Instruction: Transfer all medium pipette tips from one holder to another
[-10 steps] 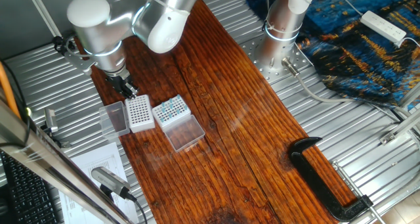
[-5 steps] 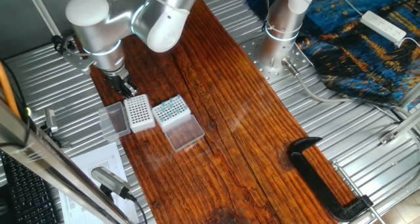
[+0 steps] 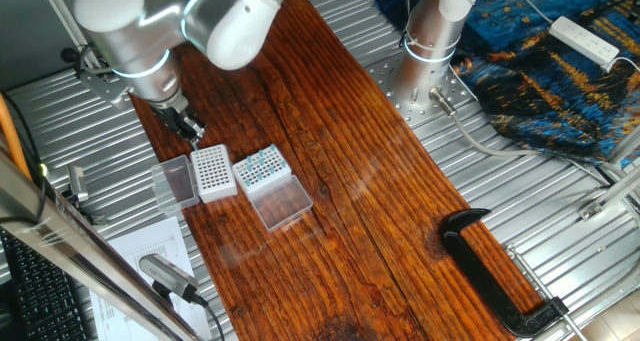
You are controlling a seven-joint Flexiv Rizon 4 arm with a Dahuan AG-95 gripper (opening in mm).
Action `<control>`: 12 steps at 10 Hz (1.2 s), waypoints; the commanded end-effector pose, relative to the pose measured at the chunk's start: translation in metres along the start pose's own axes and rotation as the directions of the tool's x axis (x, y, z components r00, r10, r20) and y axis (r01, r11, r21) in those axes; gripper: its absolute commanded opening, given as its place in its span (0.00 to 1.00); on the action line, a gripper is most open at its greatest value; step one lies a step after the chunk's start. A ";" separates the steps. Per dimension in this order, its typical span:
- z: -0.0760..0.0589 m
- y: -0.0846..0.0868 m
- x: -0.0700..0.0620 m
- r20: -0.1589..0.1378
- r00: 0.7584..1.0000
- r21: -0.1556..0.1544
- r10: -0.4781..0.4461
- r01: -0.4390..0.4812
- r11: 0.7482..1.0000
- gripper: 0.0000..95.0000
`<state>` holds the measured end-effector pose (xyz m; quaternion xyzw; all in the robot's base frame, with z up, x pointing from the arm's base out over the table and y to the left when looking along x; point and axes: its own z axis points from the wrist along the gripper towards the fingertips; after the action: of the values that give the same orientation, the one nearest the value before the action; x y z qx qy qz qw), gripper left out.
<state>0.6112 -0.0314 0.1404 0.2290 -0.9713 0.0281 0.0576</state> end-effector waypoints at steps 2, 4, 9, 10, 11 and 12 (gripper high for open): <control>-0.036 0.019 0.005 -0.008 0.999 -0.020 0.036 -0.036 0.999 0.00; -0.037 0.036 0.001 0.002 0.996 -0.043 0.085 -0.085 0.995 0.00; -0.013 0.075 -0.005 -0.005 0.990 -0.039 0.140 -0.140 0.989 0.00; -0.006 0.078 -0.003 -0.005 0.990 -0.036 0.137 -0.138 0.990 0.00; -0.003 0.079 -0.001 -0.004 0.991 -0.034 0.134 -0.134 0.990 0.00; 0.001 0.079 0.005 -0.005 0.993 -0.034 0.119 -0.120 0.992 0.00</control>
<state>0.5716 0.0365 0.1358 0.1697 -0.9835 0.0145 0.0612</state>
